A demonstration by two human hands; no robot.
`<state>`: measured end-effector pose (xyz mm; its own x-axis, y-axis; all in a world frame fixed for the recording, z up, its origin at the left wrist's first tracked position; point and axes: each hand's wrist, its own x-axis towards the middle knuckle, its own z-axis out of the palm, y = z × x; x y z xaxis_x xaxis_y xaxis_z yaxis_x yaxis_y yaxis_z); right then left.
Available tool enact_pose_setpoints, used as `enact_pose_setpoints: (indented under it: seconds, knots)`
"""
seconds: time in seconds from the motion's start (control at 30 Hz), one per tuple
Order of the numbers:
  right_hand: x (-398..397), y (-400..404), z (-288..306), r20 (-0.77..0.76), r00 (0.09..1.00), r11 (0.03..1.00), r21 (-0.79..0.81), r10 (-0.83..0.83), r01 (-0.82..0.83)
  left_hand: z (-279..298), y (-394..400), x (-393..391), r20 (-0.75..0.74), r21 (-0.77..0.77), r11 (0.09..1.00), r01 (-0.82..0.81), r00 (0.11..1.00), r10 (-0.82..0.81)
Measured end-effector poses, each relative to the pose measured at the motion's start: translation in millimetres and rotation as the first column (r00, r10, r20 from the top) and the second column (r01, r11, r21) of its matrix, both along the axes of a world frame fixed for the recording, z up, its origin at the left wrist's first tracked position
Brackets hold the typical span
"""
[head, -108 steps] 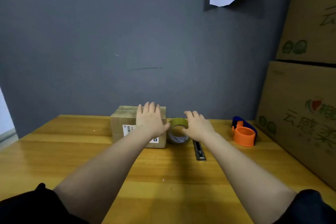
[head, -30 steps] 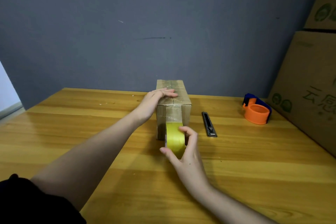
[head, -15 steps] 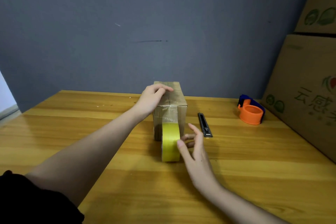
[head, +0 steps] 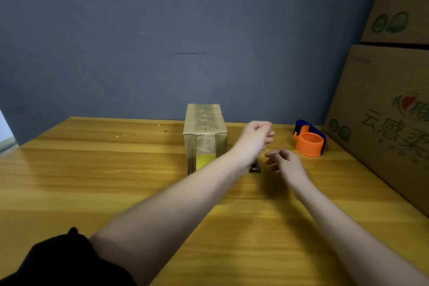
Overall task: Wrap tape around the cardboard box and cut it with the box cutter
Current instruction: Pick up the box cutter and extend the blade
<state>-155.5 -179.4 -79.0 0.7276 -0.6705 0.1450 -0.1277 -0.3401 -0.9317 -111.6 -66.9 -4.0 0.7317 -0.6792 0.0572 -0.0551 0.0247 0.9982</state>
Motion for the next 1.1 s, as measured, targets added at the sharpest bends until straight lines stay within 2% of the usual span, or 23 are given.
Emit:
enact_pose_setpoints:
  seconds: [0.07, 0.13, 0.17, 0.27, 0.33, 0.47, 0.53, 0.67, 0.77, 0.87, 0.97, 1.1]
  knots:
    - [3, -8, -4, -0.039, 0.999, 0.999, 0.034, -0.013, 0.014, -21, -10, -4, -0.091, 0.061, 0.998, -0.032, 0.995, 0.037]
    - [7, -9, -8, -0.112, 0.994, 1.0, -0.001, -0.013, 0.013, -43, -17, -4, -0.139, 0.143, 0.986, -0.085, 0.985, 0.105]
    - [10, -9, -12, -0.166, 0.986, 0.997, -0.074, -0.014, 0.002, -54, -20, -1, -0.108, 0.205, 0.971, -0.124, 0.983, 0.148]
    - [10, 1, -20, -0.337, 0.941, 0.955, -0.286, -0.028, -0.074, -75, -26, 4, 0.139, 0.438, 0.86, -0.261, 0.965, 0.222]
    - [11, 5, -26, -0.393, 0.919, 0.932, -0.341, -0.023, -0.123, -80, -26, 5, 0.239, 0.48, 0.816, -0.321, 0.943, 0.23]
    - [12, 7, -38, -0.332, 0.943, 0.909, -0.398, -0.019, -0.122, -90, -27, 11, 0.203, 0.471, 0.83, -0.298, 0.953, 0.226]
    - [13, 6, -41, -0.265, 0.964, 0.942, -0.319, 0.018, -0.105, -96, -26, 13, 0.139, 0.416, 0.872, -0.258, 0.966, 0.219]
    - [13, 2, -36, -0.016, 1.0, 0.999, -0.042, 0.001, -0.002, -100, -24, 11, -0.017, 0.183, 0.958, -0.22, 0.974, 0.227]
    - [12, 3, -34, 0.091, 0.993, 0.997, -0.001, -0.082, 0.082, -102, -23, 13, -0.16, -0.005, 0.973, -0.232, 0.96, 0.228]
    - [13, 2, -39, 0.157, 0.982, 0.991, 0.095, -0.109, 0.095, -103, -23, 12, -0.175, -0.125, 0.966, -0.228, 0.963, 0.205]
    - [13, 1, -38, 0.24, 0.966, 0.943, 0.332, -0.095, 0.011, -106, -21, 12, -0.168, -0.203, 0.954, -0.222, 0.967, 0.19]
    - [8, 5, -31, 0.365, 0.922, 0.815, 0.568, -0.125, -0.114, -106, -17, 12, -0.158, -0.192, 0.963, -0.191, 0.974, 0.162]
